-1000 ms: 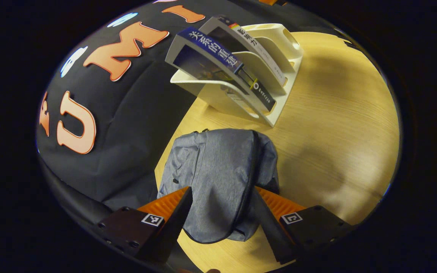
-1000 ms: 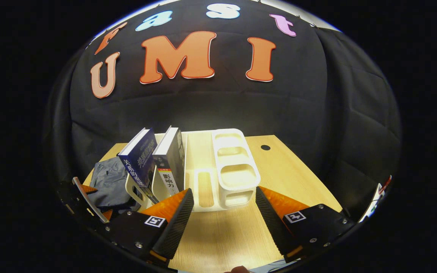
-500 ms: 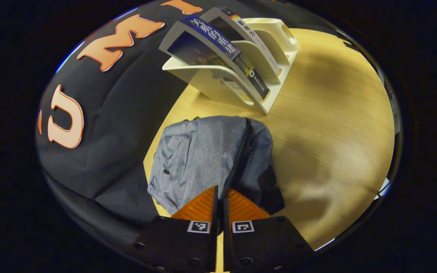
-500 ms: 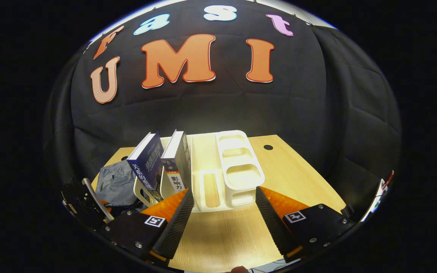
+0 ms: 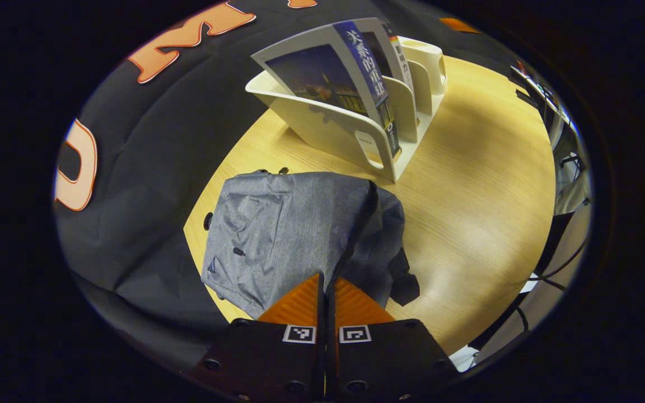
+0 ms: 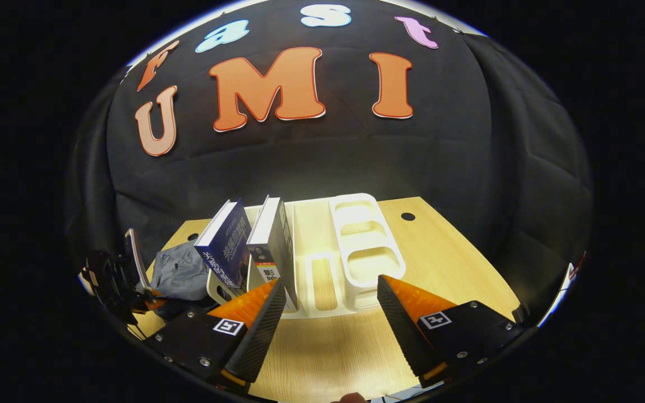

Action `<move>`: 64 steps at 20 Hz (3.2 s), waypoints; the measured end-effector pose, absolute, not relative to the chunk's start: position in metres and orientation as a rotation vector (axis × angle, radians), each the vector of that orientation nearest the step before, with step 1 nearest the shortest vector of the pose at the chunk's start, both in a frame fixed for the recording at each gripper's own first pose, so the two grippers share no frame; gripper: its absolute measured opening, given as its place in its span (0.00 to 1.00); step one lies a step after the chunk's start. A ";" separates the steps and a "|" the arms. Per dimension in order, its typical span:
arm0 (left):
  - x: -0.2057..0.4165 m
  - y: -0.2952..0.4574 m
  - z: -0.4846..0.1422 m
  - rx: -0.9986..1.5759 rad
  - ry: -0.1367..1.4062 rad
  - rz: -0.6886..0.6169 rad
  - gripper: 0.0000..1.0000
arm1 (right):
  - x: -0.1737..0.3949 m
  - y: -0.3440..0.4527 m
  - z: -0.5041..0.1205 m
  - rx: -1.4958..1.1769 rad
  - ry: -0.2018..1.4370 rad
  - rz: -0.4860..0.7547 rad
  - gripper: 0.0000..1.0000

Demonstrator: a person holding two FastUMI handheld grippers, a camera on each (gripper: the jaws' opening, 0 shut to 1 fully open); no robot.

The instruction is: Open the schoolbag, grab two books from the bookshelf and put them into the schoolbag.

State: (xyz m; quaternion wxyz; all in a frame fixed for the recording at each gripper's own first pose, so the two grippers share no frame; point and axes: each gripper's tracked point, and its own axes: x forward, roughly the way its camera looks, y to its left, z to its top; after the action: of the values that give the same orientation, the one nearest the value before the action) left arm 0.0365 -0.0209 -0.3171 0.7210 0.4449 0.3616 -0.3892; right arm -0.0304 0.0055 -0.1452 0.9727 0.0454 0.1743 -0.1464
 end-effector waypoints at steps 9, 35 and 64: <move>0.082 -0.009 -0.254 0.904 0.848 -0.931 0.01 | -0.030 0.039 -0.135 0.151 0.395 -0.319 0.98; 0.184 -0.006 -0.155 0.784 0.642 -0.979 0.01 | 0.087 0.174 -0.040 0.106 0.942 -0.059 0.99; 0.184 -0.007 -0.175 0.785 0.687 -0.999 0.01 | 0.125 0.144 -0.070 0.190 1.088 -0.190 0.37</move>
State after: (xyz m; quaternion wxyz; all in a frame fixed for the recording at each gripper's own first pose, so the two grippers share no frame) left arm 0.1838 -0.0068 -0.1747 0.7505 0.3591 0.3145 -0.4571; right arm 0.1251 0.1441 -0.0699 0.8470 0.0901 0.5161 -0.0903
